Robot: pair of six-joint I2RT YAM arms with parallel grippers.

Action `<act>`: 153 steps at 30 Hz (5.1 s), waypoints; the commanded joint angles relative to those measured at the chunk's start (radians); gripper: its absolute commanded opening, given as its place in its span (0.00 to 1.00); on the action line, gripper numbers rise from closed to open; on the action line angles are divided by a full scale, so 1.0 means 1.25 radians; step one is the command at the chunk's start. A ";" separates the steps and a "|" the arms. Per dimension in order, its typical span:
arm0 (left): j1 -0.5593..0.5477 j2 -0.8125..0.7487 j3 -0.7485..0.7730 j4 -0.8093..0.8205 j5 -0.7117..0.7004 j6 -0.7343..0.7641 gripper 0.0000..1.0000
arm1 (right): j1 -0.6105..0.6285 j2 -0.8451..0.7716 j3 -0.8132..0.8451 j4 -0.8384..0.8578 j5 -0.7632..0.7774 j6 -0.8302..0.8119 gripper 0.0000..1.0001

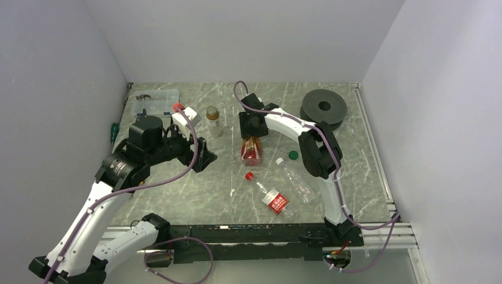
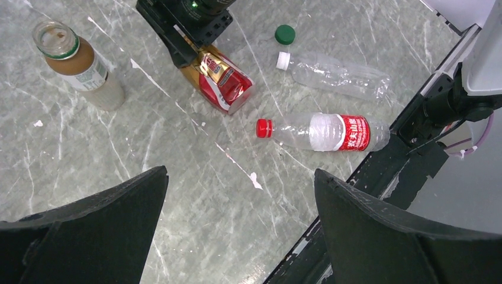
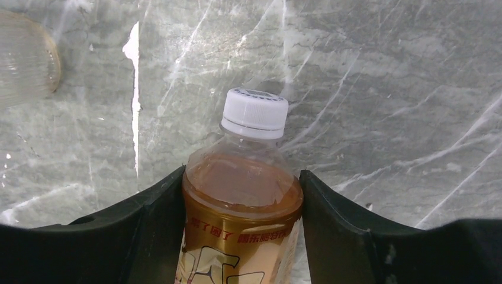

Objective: Unscrew the bottle caps

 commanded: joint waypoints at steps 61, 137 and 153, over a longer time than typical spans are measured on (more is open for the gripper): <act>0.000 0.072 -0.043 0.260 0.109 0.016 0.51 | 0.462 -0.604 -0.197 0.481 0.477 -0.009 0.75; 0.000 -0.031 -0.163 0.383 0.149 0.161 0.48 | 0.389 -0.648 -0.119 0.304 0.230 0.048 0.68; 0.000 -0.055 -0.226 0.483 0.158 0.287 0.38 | 0.401 -0.695 -0.226 0.449 0.127 0.022 0.67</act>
